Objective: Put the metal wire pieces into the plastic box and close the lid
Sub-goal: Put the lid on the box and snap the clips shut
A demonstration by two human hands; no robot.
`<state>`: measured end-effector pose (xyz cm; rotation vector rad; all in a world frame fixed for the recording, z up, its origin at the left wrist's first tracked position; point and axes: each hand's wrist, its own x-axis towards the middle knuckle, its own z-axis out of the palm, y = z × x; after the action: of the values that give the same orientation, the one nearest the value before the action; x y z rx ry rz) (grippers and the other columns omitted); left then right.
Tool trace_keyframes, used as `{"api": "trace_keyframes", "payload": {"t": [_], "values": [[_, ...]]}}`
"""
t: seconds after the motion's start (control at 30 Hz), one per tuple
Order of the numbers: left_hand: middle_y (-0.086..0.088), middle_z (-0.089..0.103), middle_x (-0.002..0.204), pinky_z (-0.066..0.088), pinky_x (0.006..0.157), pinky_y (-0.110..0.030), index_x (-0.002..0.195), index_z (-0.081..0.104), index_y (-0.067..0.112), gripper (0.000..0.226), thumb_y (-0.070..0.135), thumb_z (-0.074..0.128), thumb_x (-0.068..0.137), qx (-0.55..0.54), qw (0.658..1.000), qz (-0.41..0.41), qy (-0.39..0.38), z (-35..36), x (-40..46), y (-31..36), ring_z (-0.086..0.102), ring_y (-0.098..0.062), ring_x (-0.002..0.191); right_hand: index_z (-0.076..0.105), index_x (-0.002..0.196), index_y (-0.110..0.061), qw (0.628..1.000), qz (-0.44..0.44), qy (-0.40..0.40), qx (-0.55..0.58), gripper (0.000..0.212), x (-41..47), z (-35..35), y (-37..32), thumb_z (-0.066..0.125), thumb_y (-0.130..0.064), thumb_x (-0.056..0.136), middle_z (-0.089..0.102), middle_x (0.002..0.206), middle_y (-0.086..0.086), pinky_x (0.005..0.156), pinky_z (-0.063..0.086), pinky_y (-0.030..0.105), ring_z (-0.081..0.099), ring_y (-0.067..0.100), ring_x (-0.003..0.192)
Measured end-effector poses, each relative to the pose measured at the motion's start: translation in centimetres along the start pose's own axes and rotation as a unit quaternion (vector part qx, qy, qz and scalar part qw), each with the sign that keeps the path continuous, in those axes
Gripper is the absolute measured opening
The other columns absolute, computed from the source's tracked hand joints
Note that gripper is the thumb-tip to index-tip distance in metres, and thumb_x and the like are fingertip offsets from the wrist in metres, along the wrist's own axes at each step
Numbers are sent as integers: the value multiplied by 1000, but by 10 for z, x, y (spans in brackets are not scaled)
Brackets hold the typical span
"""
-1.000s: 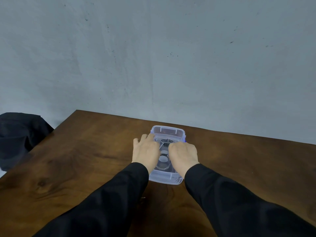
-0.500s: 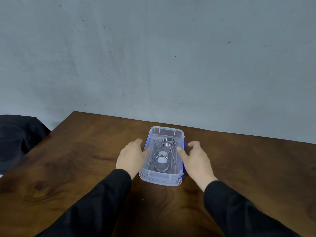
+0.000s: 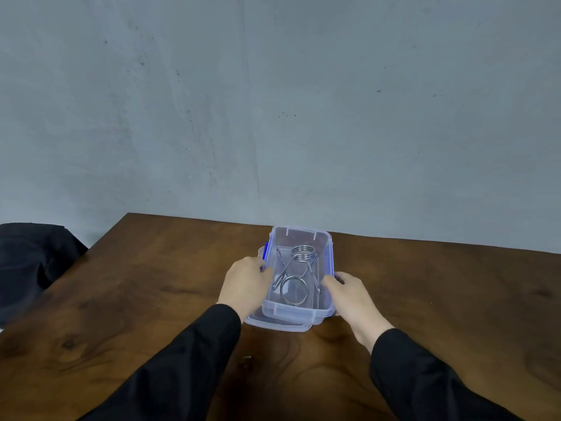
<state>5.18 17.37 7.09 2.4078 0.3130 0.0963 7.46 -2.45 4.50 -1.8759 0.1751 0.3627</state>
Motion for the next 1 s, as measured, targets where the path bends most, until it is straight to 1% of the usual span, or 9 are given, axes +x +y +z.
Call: {"api": "trace_keyframes", "payload": {"t": [0.17,0.27,0.4,0.5,0.6,0.73,0.8,0.9,1.0], "values": [[3,27,45,27,36,-19,51,29,20,48,11,50,93,-25,999,29,-28,25,-16,31,26,-14,40,72,93,-10,998,-16,52,3,28,-14,-37,16,48,-23,96,76,91,14,61,52,28,72,32,84],[2,41,48,29,38,-17,56,43,18,44,23,48,100,-53,997,28,-56,49,-23,44,37,-11,40,71,95,-13,997,-3,72,-6,28,-23,-63,30,46,-23,100,77,91,6,57,53,24,74,22,84],[2,63,72,46,62,-20,86,64,18,40,38,36,105,-93,994,1,-60,73,-34,52,59,-10,65,74,91,-14,995,16,94,-18,30,-33,-97,48,47,-23,99,79,85,3,62,58,29,75,22,82],[2,71,95,56,81,-27,109,66,20,29,37,44,103,69,997,40,15,87,-38,34,67,-14,85,74,86,-11,995,30,95,-29,30,-39,-114,60,49,-21,96,79,81,5,61,54,30,76,23,79],[5,68,96,55,84,-32,103,64,25,25,46,54,95,206,975,82,34,99,-44,19,63,-14,89,73,85,-8,994,42,91,-35,29,-39,-122,71,49,-22,94,78,80,6,61,52,31,74,25,77],[3,66,105,51,89,-37,107,60,25,28,50,54,94,262,958,108,41,110,-48,10,61,-18,101,68,75,-17,995,42,88,-21,27,-41,-122,72,50,-20,95,68,61,-6,51,47,21,62,9,55],[2,67,109,50,89,-36,110,63,24,26,43,51,97,279,950,131,48,114,-47,8,61,-18,103,71,83,-18,995,42,81,-27,25,-40,-123,72,50,-23,96,70,69,-3,55,50,24,66,14,64],[2,69,106,52,89,-33,108,67,22,24,36,49,98,266,953,131,66,112,-44,12,62,-17,99,74,92,-17,995,43,85,-35,27,-39,-122,73,49,-28,97,76,83,2,66,57,33,73,23,82],[0,66,87,57,75,-30,90,68,16,16,26,57,95,164,971,128,116,98,-40,25,63,-15,79,72,109,-18,995,52,69,-42,29,-39,-123,72,50,-35,100,75,95,-1,69,60,29,72,16,87]]}}
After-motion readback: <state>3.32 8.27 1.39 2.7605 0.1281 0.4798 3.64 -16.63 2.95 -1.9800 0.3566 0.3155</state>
